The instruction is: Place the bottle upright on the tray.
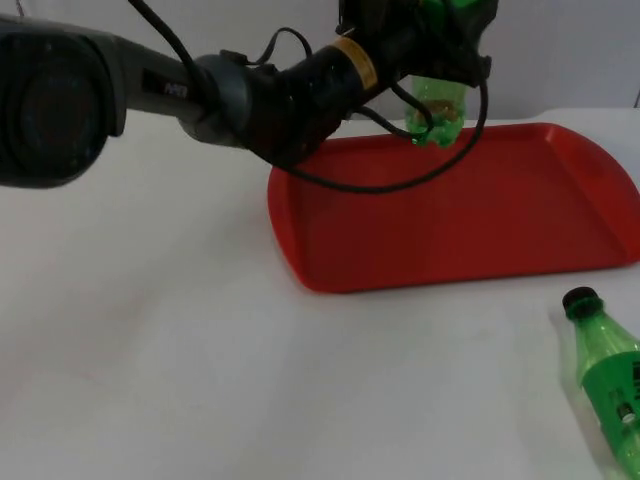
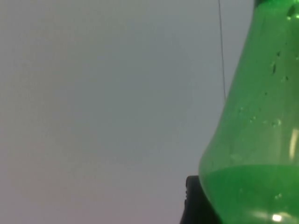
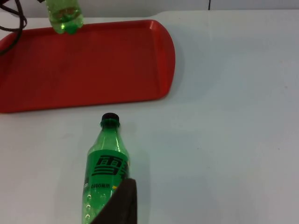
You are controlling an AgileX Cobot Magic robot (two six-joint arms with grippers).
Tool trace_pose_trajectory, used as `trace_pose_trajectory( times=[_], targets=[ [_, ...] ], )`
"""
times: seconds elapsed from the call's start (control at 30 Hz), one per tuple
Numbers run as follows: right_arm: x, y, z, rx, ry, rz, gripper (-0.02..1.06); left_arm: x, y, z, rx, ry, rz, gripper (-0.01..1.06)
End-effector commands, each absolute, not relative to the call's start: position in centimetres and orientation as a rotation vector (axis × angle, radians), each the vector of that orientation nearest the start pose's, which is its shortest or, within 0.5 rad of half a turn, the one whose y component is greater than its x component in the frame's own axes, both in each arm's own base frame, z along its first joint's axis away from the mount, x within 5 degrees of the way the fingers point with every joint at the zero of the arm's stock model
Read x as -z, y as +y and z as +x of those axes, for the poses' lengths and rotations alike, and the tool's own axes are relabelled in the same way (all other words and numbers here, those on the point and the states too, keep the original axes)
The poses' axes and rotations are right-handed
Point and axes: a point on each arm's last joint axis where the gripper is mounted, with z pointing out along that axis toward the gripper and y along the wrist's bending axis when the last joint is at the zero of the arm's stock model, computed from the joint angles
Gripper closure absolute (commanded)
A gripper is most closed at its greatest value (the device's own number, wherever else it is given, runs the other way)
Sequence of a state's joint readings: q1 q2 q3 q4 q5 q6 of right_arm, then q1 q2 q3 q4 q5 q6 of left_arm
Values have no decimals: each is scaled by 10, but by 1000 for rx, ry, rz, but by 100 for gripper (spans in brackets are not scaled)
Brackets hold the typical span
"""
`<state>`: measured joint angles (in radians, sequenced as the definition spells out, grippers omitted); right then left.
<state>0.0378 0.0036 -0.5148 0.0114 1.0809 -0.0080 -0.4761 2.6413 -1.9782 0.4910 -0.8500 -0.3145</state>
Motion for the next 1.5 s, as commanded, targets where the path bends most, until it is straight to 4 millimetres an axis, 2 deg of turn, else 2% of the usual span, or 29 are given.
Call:
trace_pose_trajectory(
  times=[0.0,0.23,0.43,0.7,1.03,1.1,1.13,1.2,1.23,1.3,1.37,1.4,1.47],
  targets=[
    [-280,1,-7,-25,2044,-44,0,-125,-294,495,639,1209,628,105],
    [-280,1,-7,-25,2044,-44,0,-109,-296,507,581,1183,622,105],
    [-280,1,-7,-25,2044,-44,0,-91,-296,509,518,1249,662,105],
    [-280,1,-7,-25,2044,-44,0,-67,-290,511,540,1300,581,105],
    [-280,1,-7,-25,2044,-44,0,-66,-291,510,542,1312,599,103],
    [-280,1,-7,-25,2044,-44,0,-66,-291,510,547,1314,596,99],
    [-280,1,-7,-25,2044,-44,0,-65,-291,510,554,1316,595,93],
    [-280,1,-7,-25,2044,-44,0,-66,-291,510,554,1313,596,69],
    [-280,1,-7,-25,2044,-44,0,-66,-291,510,554,1313,596,69],
    [-280,1,-7,-25,2044,-44,0,-66,-291,509,558,1313,594,47],
    [-280,1,-7,-25,2044,-44,0,-66,-291,509,562,1312,591,32],
    [-280,1,-7,-25,2044,-44,0,-66,-291,509,562,1312,591,32],
    [-280,1,-7,-25,2044,-44,0,-66,-291,509,562,1312,591,23]
  ],
)
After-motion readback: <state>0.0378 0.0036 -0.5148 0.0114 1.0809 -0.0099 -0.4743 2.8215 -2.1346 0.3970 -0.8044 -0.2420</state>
